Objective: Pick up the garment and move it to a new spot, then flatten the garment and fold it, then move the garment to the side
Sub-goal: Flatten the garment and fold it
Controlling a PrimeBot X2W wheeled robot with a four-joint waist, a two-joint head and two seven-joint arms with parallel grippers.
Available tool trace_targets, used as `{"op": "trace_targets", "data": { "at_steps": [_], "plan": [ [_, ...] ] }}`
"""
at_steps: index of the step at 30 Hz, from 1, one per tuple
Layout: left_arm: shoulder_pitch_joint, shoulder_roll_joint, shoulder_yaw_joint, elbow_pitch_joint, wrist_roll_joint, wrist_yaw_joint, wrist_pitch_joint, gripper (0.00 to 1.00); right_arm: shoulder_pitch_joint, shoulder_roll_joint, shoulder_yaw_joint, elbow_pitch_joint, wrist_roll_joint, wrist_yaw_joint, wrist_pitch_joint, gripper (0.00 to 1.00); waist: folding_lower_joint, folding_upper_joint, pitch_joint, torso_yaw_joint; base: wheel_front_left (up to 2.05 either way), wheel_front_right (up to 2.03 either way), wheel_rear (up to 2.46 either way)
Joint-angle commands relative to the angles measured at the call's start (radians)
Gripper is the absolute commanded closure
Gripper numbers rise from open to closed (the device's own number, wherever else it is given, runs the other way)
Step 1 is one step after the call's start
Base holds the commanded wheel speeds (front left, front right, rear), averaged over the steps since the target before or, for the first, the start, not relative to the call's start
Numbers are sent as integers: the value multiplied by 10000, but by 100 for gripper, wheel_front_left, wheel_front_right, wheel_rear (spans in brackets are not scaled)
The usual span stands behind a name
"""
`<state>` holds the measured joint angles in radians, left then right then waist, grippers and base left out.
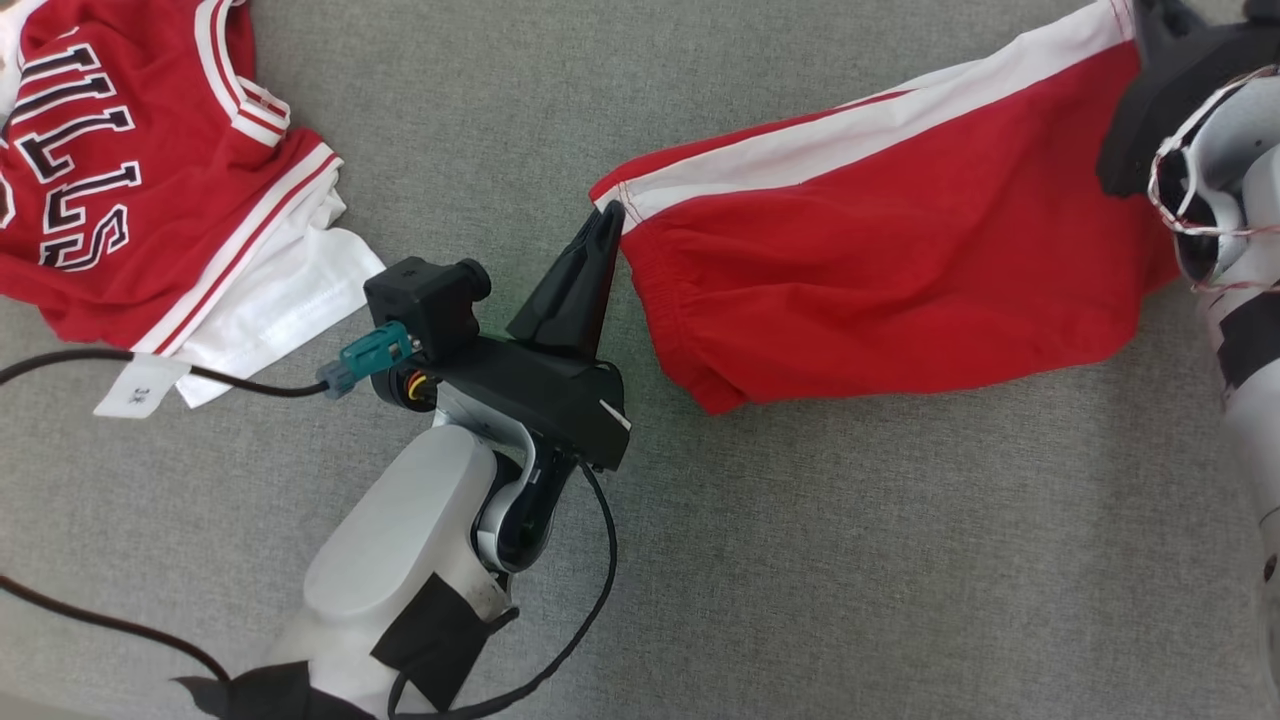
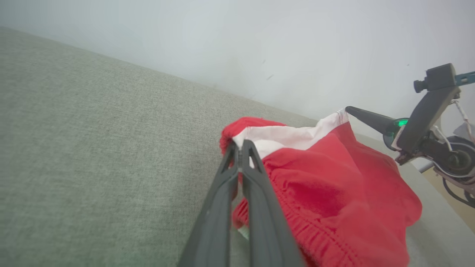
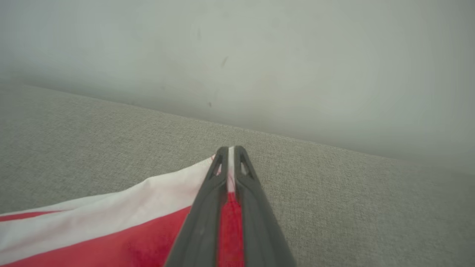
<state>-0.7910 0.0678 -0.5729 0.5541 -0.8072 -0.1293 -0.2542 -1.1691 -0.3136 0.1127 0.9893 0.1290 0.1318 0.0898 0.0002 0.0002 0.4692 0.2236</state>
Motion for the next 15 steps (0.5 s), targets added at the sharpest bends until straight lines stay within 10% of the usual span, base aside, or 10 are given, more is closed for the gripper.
{"op": "trace_targets", "data": {
  "at_steps": [1,15],
  "plan": [
    [-192,-48,1,117,4,-7,-87,0,-221,83,-137,227,-141,-20,-224,0,-2,-2,10,17,0,0,0],
    [1481,278,2281,-1745,2080,352,-115,0,-591,427,-1655,1716,-963,-20,-458,0,-2,-2,-1190,-267,0,0,0]
  ]
}}
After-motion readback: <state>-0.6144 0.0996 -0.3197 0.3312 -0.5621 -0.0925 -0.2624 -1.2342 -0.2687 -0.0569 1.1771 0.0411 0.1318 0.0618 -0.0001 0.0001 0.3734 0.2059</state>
